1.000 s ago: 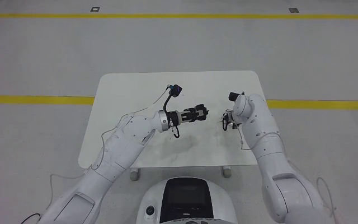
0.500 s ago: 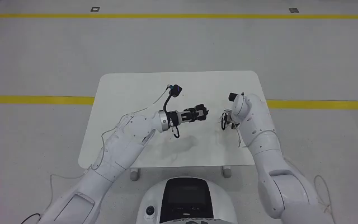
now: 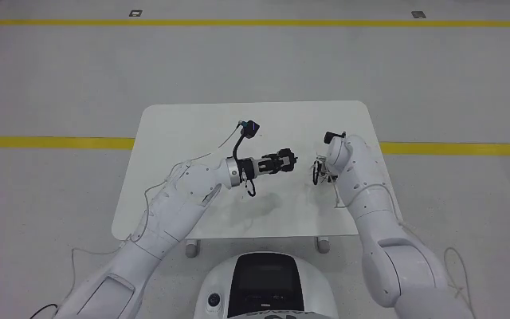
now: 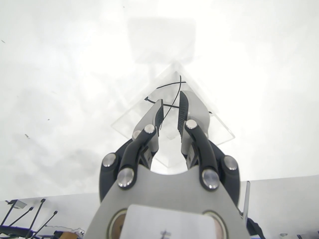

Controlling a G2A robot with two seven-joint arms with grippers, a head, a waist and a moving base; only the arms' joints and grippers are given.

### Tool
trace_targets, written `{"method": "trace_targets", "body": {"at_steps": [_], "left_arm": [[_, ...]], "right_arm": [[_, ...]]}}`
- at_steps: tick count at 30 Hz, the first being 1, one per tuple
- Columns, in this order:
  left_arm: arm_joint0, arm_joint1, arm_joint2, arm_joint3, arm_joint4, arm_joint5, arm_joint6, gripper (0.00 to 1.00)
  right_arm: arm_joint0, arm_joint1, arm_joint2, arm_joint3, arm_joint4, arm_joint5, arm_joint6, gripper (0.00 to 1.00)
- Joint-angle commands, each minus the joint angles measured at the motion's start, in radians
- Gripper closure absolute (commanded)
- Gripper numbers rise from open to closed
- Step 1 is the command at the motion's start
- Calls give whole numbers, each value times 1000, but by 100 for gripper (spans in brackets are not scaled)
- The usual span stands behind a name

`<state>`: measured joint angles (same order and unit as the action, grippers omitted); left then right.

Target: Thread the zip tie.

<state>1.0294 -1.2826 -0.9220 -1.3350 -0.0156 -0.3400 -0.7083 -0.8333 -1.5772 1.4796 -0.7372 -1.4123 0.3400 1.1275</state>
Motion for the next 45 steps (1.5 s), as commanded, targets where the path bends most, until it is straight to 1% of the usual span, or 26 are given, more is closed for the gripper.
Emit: {"method": "trace_targets", "body": {"at_steps": [1, 5, 10, 11, 13, 20, 24, 26, 28, 31, 33, 37, 41, 43, 45], "left_arm": [[0, 0, 0, 0, 0, 0, 0, 100], [0, 0, 0, 0, 0, 0, 0, 100], [0, 0, 0, 0, 0, 0, 0, 100], [0, 0, 0, 0, 0, 0, 0, 100], [0, 0, 0, 0, 0, 0, 0, 100], [0, 0, 0, 0, 0, 0, 0, 100], [0, 0, 0, 0, 0, 0, 0, 100], [0, 0, 0, 0, 0, 0, 0, 100], [0, 0, 0, 0, 0, 0, 0, 100], [0, 0, 0, 0, 0, 0, 0, 100], [0, 0, 0, 0, 0, 0, 0, 100], [0, 0, 0, 0, 0, 0, 0, 100], [0, 0, 0, 0, 0, 0, 0, 100], [0, 0, 0, 0, 0, 0, 0, 100], [0, 0, 0, 0, 0, 0, 0, 100]], "right_arm": [[6, -5, 7, 13, -8, 0, -6, 85], [17, -14, 23, 41, -25, 0, -20, 85], [39, -25, 52, 84, -49, 0, -33, 88], [42, -27, 56, 91, -52, 0, -35, 90], [50, -31, 65, 105, -62, 0, -39, 100], [65, -43, 94, 131, -95, 0, -47, 100], [59, -49, 104, 110, -117, 0, -40, 100], [49, -52, 105, 84, -125, 0, -29, 100], [33, -55, 103, 42, -129, 0, -5, 100], [-1, -54, 99, -41, -118, -15, 46, 100], [-28, -47, 116, -107, -95, -54, 96, 100], [-74, -29, 161, -213, -61, -112, 169, 100], [-109, -14, 207, -298, -4, -173, 221, 100], [-125, -6, 231, -339, 36, -220, 242, 100], [-150, 4, 262, -391, 90, -290, 253, 100]]}}
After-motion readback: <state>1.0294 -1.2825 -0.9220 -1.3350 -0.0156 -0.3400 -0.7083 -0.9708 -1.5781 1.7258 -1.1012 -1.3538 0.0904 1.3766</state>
